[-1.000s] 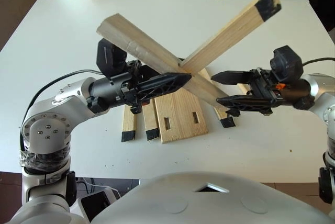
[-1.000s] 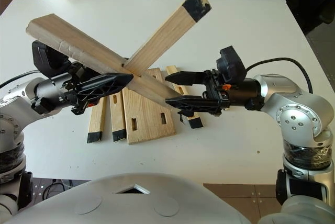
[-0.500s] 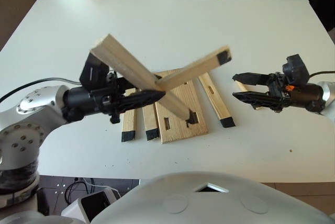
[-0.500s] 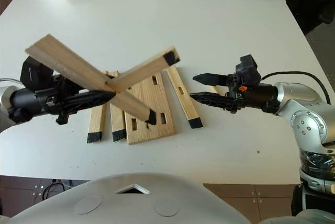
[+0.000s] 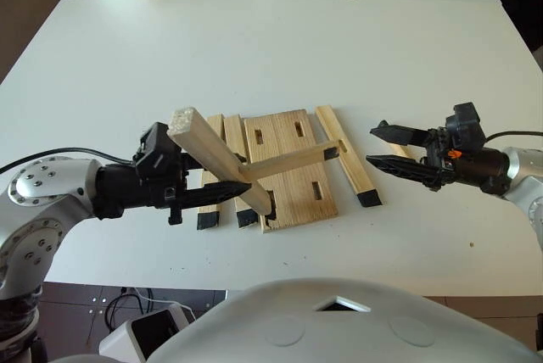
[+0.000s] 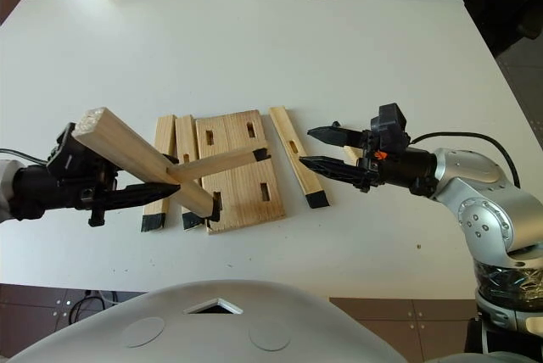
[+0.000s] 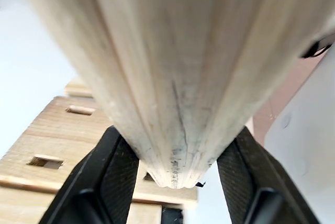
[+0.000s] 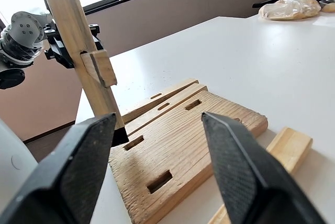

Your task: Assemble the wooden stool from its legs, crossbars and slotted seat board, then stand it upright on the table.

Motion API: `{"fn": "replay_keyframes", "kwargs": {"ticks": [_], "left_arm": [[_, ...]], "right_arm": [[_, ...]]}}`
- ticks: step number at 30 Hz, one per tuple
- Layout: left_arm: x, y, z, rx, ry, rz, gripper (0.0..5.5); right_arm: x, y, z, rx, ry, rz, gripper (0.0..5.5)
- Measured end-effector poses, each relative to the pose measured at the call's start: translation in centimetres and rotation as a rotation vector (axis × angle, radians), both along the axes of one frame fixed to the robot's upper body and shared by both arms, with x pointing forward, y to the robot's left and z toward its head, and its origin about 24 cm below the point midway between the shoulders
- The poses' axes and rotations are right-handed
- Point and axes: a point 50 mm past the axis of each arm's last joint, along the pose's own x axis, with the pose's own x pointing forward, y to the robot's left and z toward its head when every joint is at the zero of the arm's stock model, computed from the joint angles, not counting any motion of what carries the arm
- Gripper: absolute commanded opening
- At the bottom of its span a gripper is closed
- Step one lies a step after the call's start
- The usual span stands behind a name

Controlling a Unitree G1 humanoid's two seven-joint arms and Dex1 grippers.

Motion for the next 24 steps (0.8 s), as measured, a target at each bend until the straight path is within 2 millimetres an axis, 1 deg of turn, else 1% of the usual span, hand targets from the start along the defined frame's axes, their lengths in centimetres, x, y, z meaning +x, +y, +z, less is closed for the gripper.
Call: {"fn": "replay_keyframes", "kwargs": {"ticks": [8,10,13,19,24], "left_arm": [[0.9,-0.4,-0.5,0.008,-0.053,-0.008,2.05],[1.0,-0.6,-1.1,0.015,-0.044,0.006,2.05],[1.1,-0.8,-1.5,0.027,-0.058,0.004,2.05],[0.8,-1.0,-2.1,0.046,-0.083,-0.004,2.04],[-0.2,-1.5,-2.7,0.087,-0.150,-0.047,2.04]], "right_arm": [[0.0,0.3,-0.4,-0.018,-0.014,0.001,3.00],[0.1,0.3,-0.6,-0.031,-0.019,-0.002,3.00],[0.1,0.3,-0.7,-0.034,-0.017,0.003,3.00],[0.3,0.5,-0.9,-0.045,-0.027,0.010,3.00],[0.5,0.4,-0.9,-0.054,-0.041,0.003,3.00]]}}
